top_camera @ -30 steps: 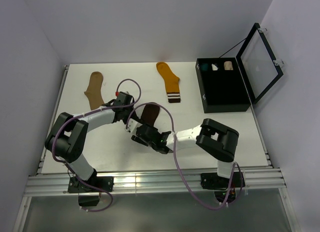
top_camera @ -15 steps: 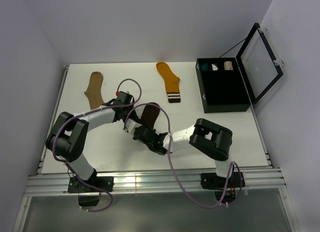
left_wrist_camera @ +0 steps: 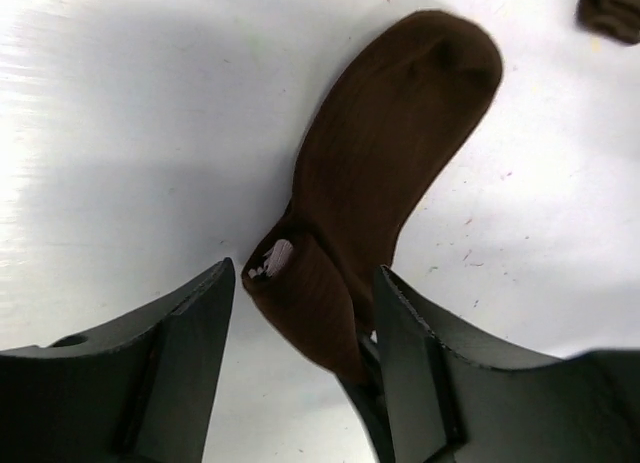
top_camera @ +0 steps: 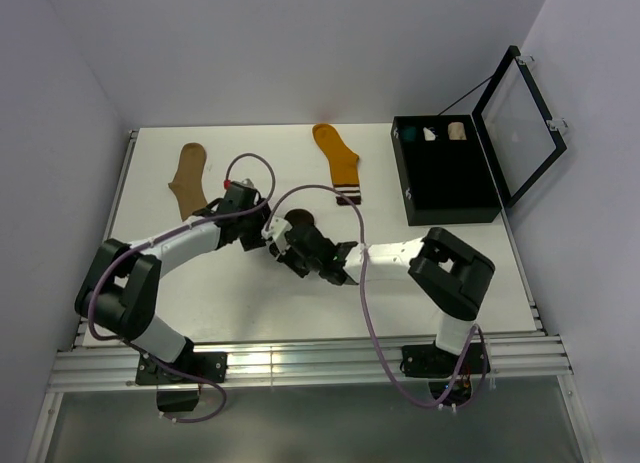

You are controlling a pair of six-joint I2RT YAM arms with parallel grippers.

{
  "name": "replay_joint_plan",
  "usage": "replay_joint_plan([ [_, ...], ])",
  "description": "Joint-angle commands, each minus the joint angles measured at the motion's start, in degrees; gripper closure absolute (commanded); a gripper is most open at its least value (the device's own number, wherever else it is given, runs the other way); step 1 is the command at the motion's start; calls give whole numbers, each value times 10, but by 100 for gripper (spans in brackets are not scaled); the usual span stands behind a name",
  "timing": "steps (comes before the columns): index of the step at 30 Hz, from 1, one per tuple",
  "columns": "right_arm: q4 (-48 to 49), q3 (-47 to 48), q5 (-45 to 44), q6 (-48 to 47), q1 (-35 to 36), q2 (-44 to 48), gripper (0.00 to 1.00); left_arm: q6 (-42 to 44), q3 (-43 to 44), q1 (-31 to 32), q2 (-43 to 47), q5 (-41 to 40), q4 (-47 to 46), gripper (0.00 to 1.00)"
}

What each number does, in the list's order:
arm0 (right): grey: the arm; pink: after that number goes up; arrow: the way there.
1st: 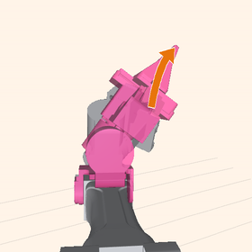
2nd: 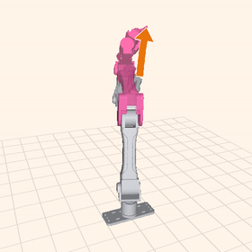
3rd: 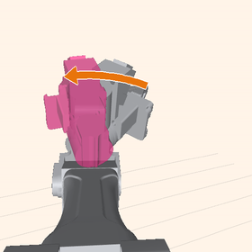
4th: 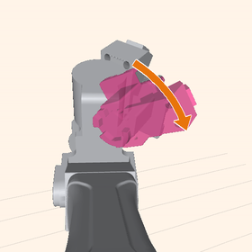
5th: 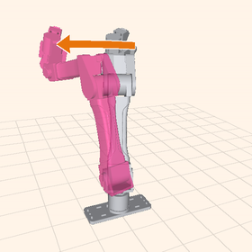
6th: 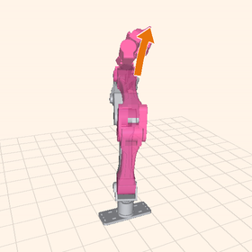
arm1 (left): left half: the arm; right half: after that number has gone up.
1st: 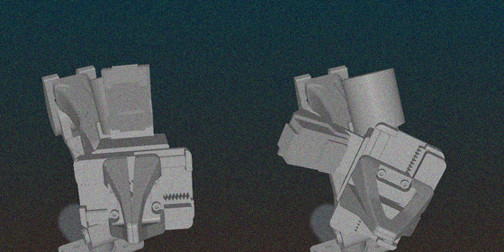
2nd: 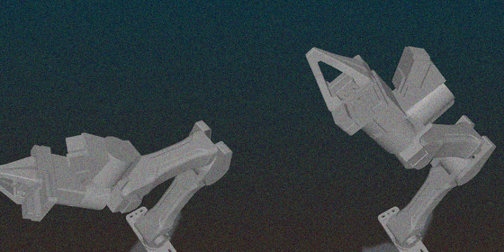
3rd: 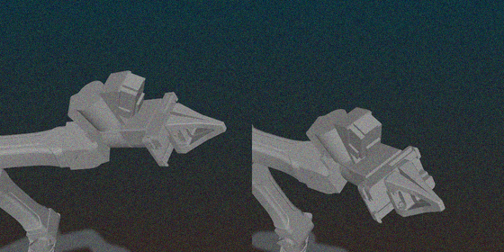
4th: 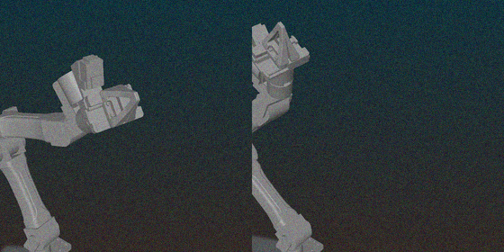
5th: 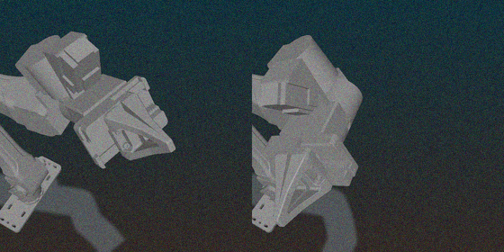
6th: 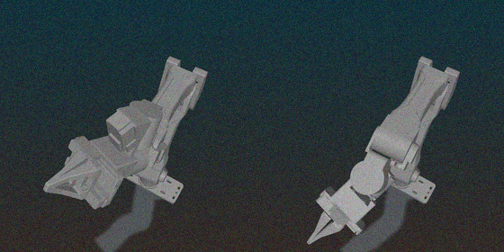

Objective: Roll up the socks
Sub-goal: Roll the sock at the center of the board.

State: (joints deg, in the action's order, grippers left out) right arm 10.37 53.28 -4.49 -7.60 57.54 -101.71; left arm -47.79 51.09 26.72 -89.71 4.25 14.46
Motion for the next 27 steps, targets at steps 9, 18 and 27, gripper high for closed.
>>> replay_joint_plan([
  [9,-52,52,347,100,-108,-2,100,-17,-33,-12,36,-14,-45,39],
  [18,-51,62,422,122,-134,-23,100,-8,5,-11,-36,14,-73,59],
  [27,-38,74,519,159,-163,-73,100,-6,6,-5,-73,18,-89,66],
])
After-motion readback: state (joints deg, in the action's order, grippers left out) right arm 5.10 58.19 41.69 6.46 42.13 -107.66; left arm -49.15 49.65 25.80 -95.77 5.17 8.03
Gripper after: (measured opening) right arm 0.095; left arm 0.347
